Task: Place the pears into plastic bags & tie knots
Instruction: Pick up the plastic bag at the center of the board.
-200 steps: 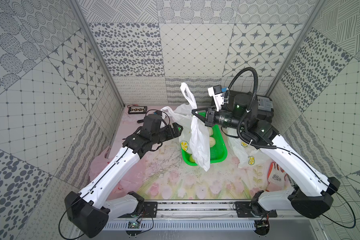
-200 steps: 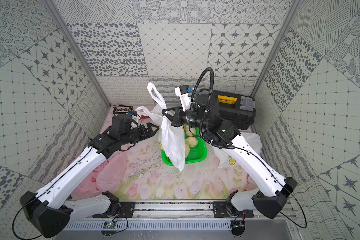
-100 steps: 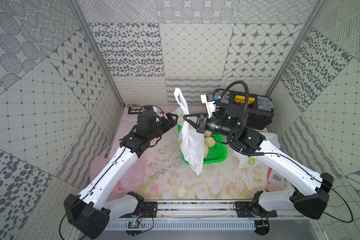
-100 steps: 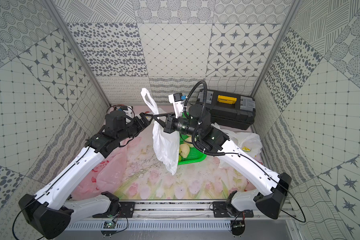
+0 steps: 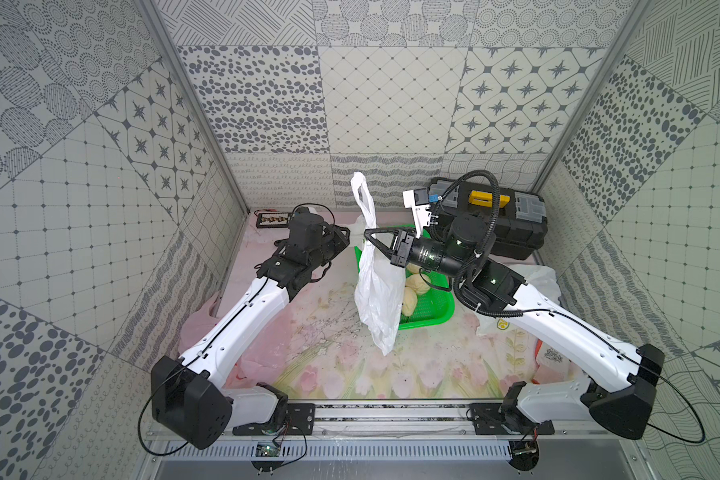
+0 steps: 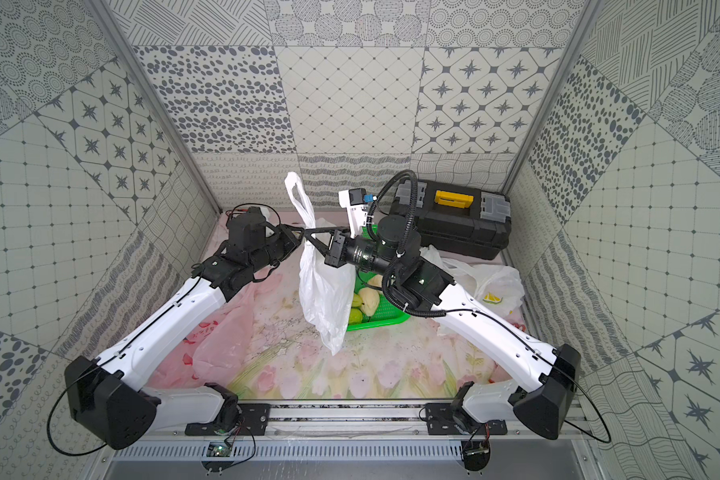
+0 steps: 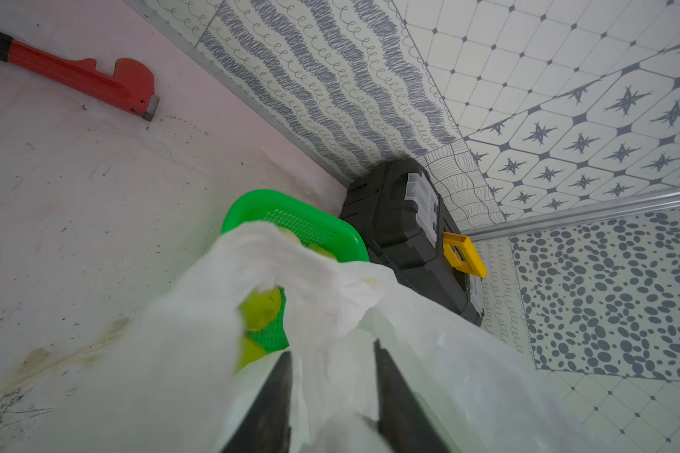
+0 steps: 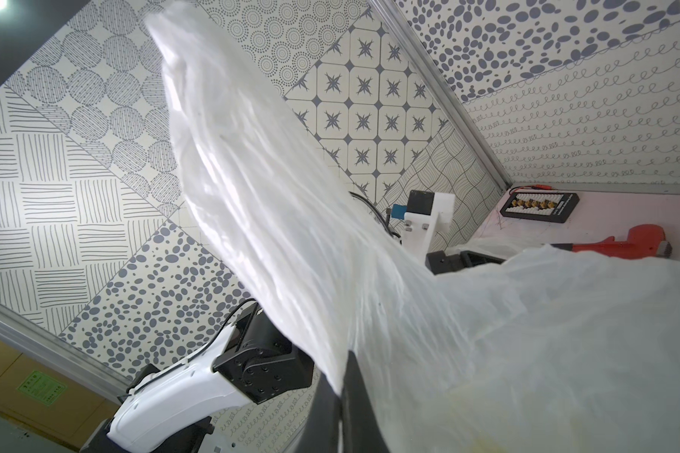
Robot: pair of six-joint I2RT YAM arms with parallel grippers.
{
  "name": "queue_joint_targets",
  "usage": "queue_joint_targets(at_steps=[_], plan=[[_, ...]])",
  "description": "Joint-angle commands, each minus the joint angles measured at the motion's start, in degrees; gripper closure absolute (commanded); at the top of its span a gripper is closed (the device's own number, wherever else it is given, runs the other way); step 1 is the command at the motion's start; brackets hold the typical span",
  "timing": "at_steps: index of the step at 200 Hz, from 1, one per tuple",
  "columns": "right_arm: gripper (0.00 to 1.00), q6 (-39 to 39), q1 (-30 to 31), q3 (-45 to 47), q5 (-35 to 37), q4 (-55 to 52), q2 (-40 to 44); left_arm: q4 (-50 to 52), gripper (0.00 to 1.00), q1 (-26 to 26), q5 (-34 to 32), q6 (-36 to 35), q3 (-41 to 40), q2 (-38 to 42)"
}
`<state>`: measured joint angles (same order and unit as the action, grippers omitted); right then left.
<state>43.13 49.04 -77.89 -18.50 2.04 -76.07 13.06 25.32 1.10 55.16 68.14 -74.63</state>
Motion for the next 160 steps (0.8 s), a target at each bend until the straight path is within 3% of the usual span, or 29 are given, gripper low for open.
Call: queue_joint_targets(at_steps=[1, 52, 88, 103, 131, 160], plan=[[1.0, 2.22, -0.87, 1.75, -0.4, 3.42, 2.56, -0.01, 1.0, -1.46, -7.73, -5.14, 2.74, -0.18], [1.0, 1.41, -4.91, 13.73, 0.97, -4.18, 9.97, 23.29, 1.0, -7.81, -8.83, -27.24, 20.27, 1.7], [1.0, 3.07, -4.23, 23.0, -0.66, -7.58, 14.11, 31.5, 1.0, -10.42, -0.45, -32.88, 26.31, 0.12], [1.0, 3.77, -3.78, 24.72, -1.52, -8.46, 14.64, 34.35, 1.0, -10.53, -0.02, -34.46, 29.73, -0.59], [1.0, 0.37, -2.98, 21.11, -1.88, -10.19, 14.69, 36.41, 1.0, -10.8, 5.21, -36.39, 36.54, -1.43], [1.0, -3.13, -2.98, 11.66, -6.02, -10.9, 10.32, 38.97, 1.0, -10.82, 4.01, -36.5, 42.32, -1.52]])
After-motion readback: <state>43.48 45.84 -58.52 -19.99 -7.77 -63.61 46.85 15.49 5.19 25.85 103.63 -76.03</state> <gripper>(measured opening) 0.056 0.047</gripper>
